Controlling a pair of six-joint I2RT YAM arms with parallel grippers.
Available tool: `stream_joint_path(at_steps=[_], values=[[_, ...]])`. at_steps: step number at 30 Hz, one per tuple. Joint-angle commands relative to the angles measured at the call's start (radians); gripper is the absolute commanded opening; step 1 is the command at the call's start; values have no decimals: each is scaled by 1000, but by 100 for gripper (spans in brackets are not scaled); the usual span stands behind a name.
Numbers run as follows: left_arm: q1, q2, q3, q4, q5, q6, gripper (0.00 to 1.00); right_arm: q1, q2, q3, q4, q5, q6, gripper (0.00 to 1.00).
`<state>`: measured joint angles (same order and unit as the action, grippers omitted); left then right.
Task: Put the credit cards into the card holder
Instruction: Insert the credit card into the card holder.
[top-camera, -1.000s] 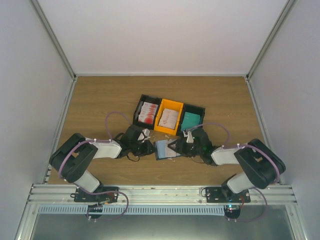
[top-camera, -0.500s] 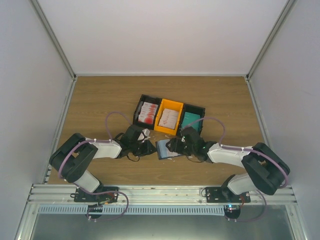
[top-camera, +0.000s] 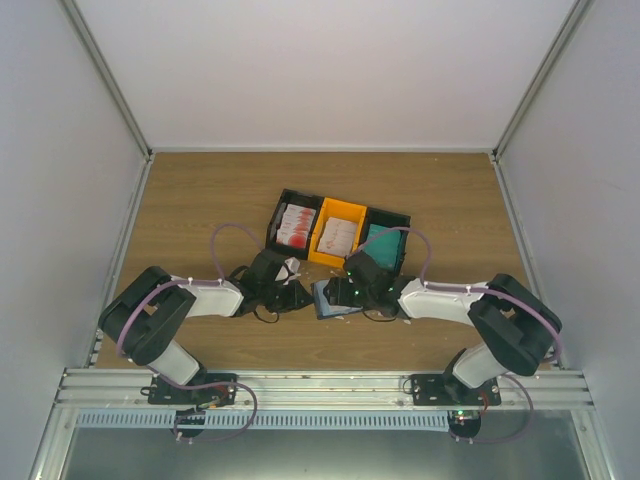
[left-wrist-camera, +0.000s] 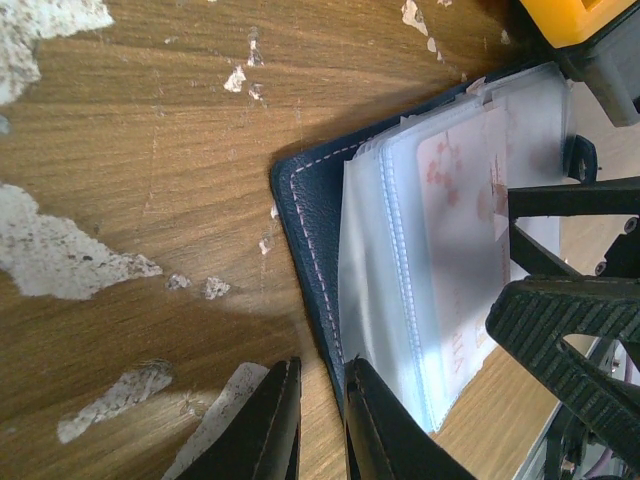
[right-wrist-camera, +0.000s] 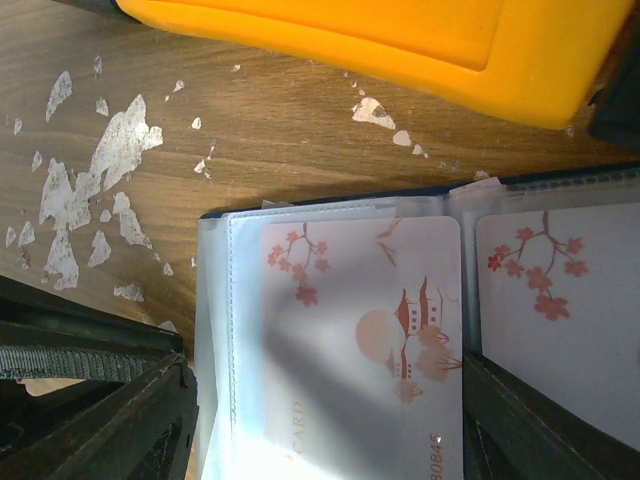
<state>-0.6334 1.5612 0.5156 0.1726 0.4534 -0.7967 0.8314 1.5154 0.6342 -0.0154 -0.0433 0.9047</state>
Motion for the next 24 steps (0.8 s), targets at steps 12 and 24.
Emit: stream_joint_path(at_steps=[12, 24], values=[[-14, 49, -27, 1, 1, 8, 16, 52, 26, 36, -9, -37, -22, 69], [-26, 62, -18, 5, -2, 23, 15, 79, 61, 111, -91, -16, -99, 68]])
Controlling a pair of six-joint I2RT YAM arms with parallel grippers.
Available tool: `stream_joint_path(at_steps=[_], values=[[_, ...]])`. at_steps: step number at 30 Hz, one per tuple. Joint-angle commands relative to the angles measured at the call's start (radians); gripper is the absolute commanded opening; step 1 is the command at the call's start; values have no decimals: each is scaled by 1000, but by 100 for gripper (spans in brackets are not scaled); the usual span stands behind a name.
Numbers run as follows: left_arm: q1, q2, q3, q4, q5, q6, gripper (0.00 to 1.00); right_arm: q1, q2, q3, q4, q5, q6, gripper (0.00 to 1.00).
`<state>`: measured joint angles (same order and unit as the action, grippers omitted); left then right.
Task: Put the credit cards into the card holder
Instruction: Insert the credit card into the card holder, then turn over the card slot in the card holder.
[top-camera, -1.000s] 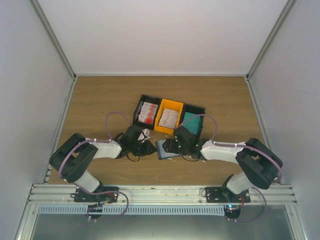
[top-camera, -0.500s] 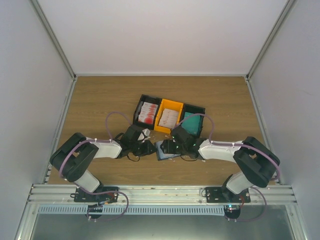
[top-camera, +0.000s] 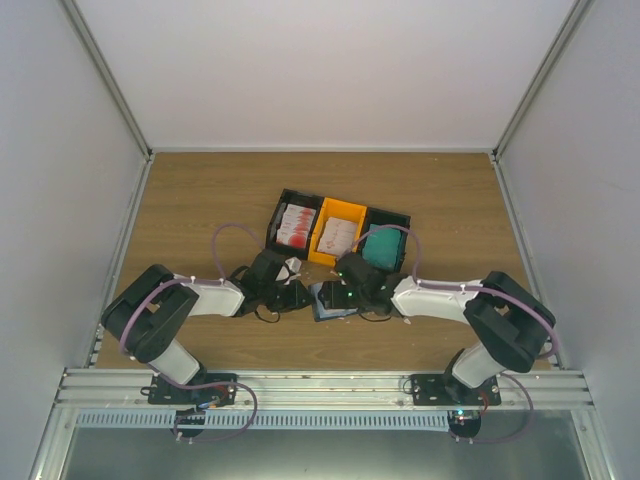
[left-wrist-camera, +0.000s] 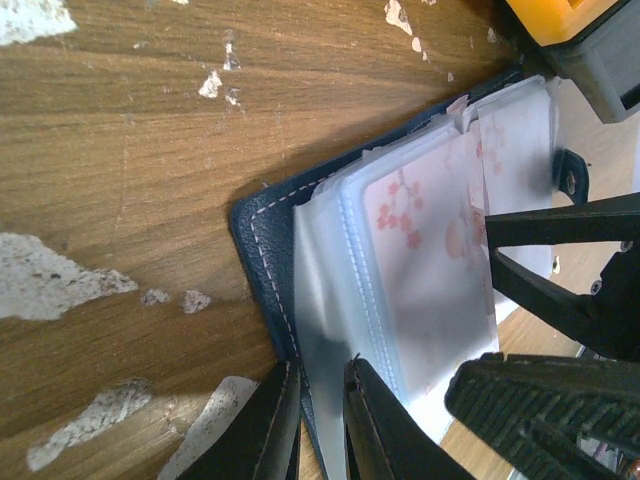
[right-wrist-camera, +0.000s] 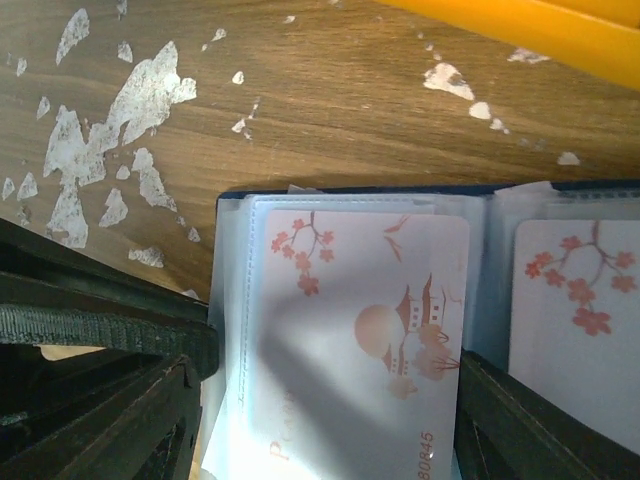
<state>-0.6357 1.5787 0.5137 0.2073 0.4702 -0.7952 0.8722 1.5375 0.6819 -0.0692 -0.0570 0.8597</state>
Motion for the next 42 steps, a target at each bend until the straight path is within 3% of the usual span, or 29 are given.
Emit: stream_joint_path(at_steps=[1, 8, 17, 23, 26, 34, 42], values=[[-25, 50, -13, -29, -17, 23, 15, 46, 54, 75, -46, 1, -58, 68], [-27, 47, -17, -37, -31, 22, 15, 67, 63, 87, -75, 47, -38, 68], [-27, -71, -22, -95, -83, 50, 19, 48, -175, 72, -217, 276, -37, 73], [-28, -159, -25, -81, -40, 63, 39, -22, -231, 25, -333, 298, -69, 65], [-28, -184, -21, -68, -6, 54, 42, -54, -255, -17, -332, 270, -86, 62], [-38, -147, -30, 44, 69, -41, 42, -123, -241, -115, -247, 123, -158, 51], [-42, -96, -6, -10, -25, -71, 30, -139, -179, -133, -190, 85, -176, 30]])
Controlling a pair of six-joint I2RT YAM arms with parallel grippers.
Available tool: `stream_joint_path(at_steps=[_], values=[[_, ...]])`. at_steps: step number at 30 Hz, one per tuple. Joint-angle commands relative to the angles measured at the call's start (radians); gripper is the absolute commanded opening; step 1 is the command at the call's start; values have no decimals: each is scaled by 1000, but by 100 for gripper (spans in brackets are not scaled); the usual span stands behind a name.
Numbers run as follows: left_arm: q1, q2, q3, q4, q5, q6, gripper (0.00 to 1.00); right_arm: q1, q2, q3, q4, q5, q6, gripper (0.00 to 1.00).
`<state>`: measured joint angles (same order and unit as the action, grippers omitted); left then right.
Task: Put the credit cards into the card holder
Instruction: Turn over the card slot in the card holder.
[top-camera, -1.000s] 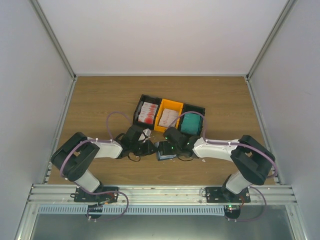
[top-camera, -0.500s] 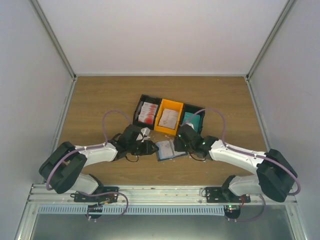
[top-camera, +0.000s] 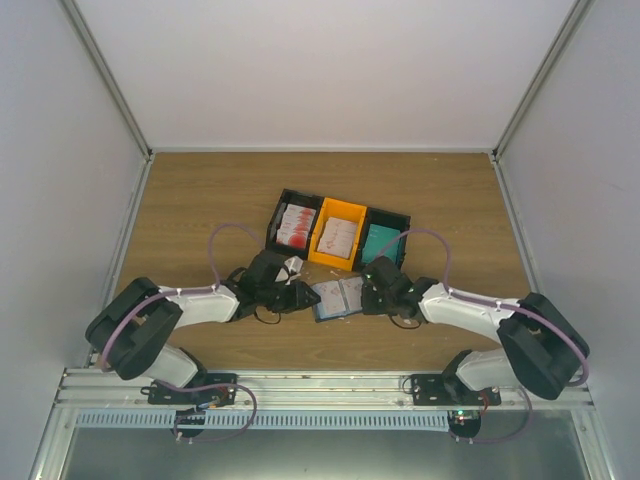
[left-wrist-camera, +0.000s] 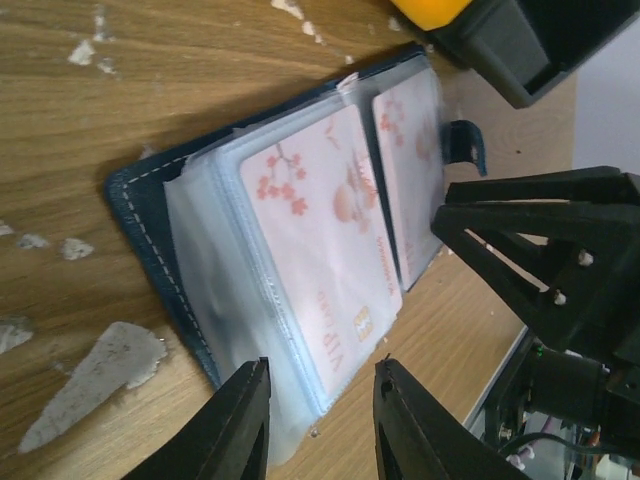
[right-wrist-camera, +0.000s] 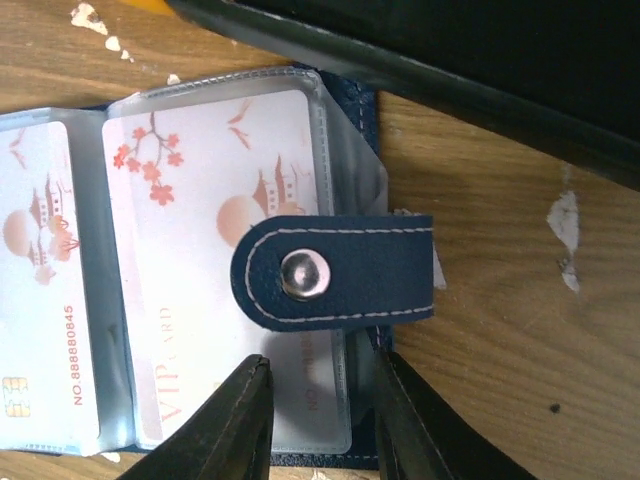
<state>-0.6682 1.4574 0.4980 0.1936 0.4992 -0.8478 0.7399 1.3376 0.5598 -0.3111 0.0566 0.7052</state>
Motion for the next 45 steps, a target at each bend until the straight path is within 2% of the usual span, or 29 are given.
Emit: stream_joint_path(at_steps=[1, 7, 11, 22, 27, 31, 35, 39, 45], values=[[-10, 30, 8, 10, -49, -18, 30, -6, 25, -11, 53, -43, -25, 28], [-10, 57, 7, 43, -16, -28, 25, 18, 33, -35, 72, -112, 8, 23], [-10, 53, 8, 19, -56, -36, 21, 50, 38, -40, 71, -113, 50, 22], [-10, 74, 11, -15, -95, -43, 23, 82, 33, -42, 63, -80, 91, 22], [-10, 41, 15, -53, -134, -37, 21, 95, -58, -20, 8, 19, 93, 33], [-10, -17, 22, -93, -162, -16, 21, 103, -121, 13, -20, 36, 61, 41], [-10, -78, 25, -110, -166, -4, 24, 124, -106, 46, -10, 24, 33, 45], [-10, -105, 28, -120, -174, 4, 26, 152, -37, 81, 43, -19, 14, 42], [-10, -65, 27, -83, -132, 7, 25, 167, 86, 116, 128, -89, 3, 28]])
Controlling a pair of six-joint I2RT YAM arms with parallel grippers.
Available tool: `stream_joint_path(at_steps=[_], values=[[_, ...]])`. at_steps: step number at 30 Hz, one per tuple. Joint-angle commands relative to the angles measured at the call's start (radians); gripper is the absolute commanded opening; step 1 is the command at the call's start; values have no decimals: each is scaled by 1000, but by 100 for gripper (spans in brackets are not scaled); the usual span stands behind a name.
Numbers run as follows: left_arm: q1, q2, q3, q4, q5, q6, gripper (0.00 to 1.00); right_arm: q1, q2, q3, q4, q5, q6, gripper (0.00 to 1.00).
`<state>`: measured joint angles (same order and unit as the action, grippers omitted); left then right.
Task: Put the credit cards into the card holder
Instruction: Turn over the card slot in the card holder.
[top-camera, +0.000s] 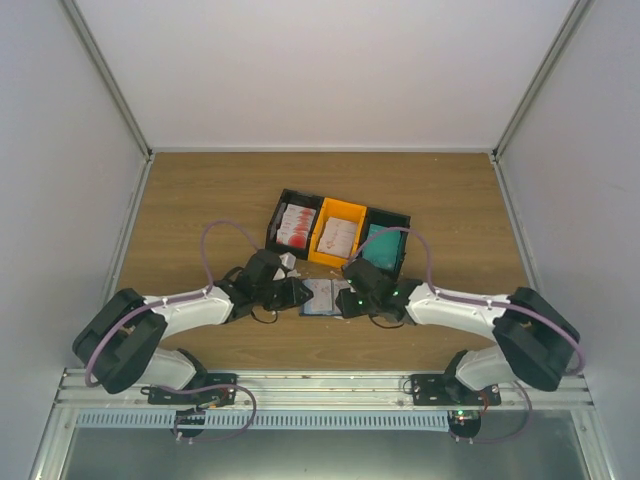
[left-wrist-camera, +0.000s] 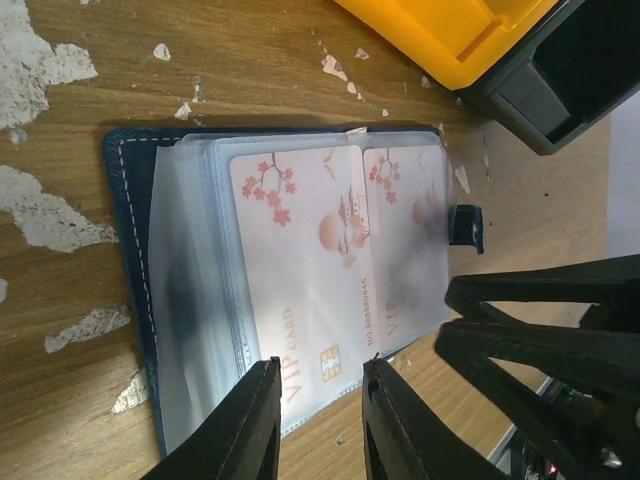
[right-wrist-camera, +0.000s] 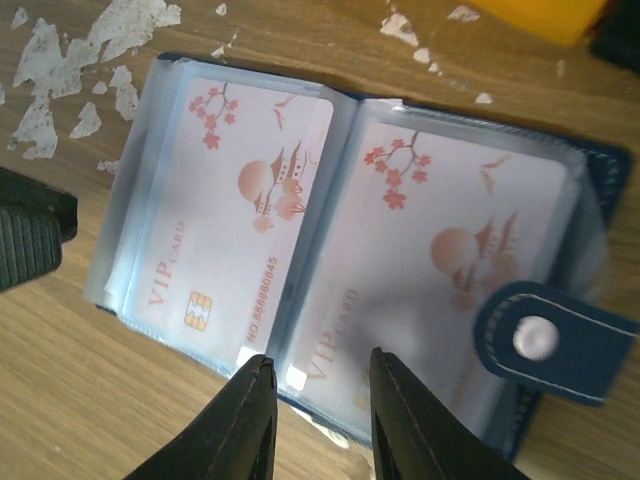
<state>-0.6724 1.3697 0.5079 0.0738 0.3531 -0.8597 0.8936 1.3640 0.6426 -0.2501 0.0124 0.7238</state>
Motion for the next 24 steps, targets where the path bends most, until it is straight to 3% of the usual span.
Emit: stream_joint_path(at_steps=[1, 16, 20, 24], values=[[-6, 33, 18, 46, 22, 19, 25, 13, 76, 37, 70, -48, -15, 26], [-6, 85, 23, 54, 13, 21, 25, 16, 173, 59, 85, -79, -35, 22], [-6, 85, 24, 52, 12, 22, 25, 17, 208, 76, 52, -54, -34, 12], [-6, 94, 26, 55, 17, 25, 26, 18, 221, 74, 46, -39, -29, 9]])
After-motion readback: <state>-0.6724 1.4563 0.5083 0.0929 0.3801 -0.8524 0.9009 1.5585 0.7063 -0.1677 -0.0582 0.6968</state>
